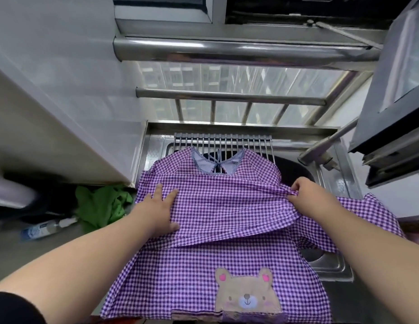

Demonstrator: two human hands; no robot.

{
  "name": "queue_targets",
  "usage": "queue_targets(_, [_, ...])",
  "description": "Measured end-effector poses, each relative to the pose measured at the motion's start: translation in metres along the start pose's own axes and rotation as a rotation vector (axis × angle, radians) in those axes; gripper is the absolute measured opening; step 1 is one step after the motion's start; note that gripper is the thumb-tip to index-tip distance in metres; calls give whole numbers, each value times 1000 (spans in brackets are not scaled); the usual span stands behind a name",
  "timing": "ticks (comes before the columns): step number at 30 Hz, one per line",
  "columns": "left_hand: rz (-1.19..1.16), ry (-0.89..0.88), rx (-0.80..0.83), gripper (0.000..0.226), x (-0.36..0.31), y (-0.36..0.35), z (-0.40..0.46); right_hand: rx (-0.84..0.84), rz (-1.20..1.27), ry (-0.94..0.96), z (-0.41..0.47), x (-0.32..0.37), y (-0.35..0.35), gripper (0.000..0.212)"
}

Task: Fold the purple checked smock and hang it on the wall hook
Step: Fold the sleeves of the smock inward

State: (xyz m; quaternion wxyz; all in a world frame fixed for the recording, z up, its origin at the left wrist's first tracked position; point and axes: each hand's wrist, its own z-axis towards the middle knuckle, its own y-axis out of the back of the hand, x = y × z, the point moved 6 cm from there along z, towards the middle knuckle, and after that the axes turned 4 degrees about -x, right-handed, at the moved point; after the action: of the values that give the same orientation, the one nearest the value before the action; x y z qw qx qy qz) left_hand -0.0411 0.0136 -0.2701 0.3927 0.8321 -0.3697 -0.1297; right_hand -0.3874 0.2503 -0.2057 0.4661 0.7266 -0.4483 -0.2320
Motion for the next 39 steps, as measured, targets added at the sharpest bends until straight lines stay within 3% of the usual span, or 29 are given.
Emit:
queue_targets(2, [7,12,11,120,-2,2,1,-109,-101,11,-8,5,1,20])
queue_targets(5, [32,-16,-41,121,-11,13,1,-229,19,259,-33,45,1,32])
queue_targets(7, [81,-111,-124,117,-26,23,-1,-136,-8,498,-54,76,-15,33])
queue_targets(9, [127,-202,-143,115,-42,25,-3,0,-124,616,-65,92,-41,51])
queue_targets(12, [128,-206,-75,119,-52,14,-2,121,-225,540,-55,81,-70,88])
queue_targets(14, [116,-186,-59,124,-53,12,-1,125,-231,470,-45,66,-77,101])
queue_targets(20, [179,-160,1,133,-57,19,-3,83,-189,429,-40,36,-68,98])
queue_targets(23, [196,-151,5,130,-66,32,-5,-58,-58,300,-43,10,-46,75])
queue_targets(28, [233,-247,-96,113,-97,62,-5,-214,154,-150,-54,-67,-19,53])
queue_targets(31, [229,-318,-127,101,-124,80,-11,-199,299,-377,-68,-106,-19,52])
queue_targets(35, [216,-402,-137,88,-155,98,-24,-224,414,-515,-87,-125,-25,57])
queue_targets(39, [218,-441,-140,81,-172,110,-35,-253,707,-754,-98,-131,-40,67])
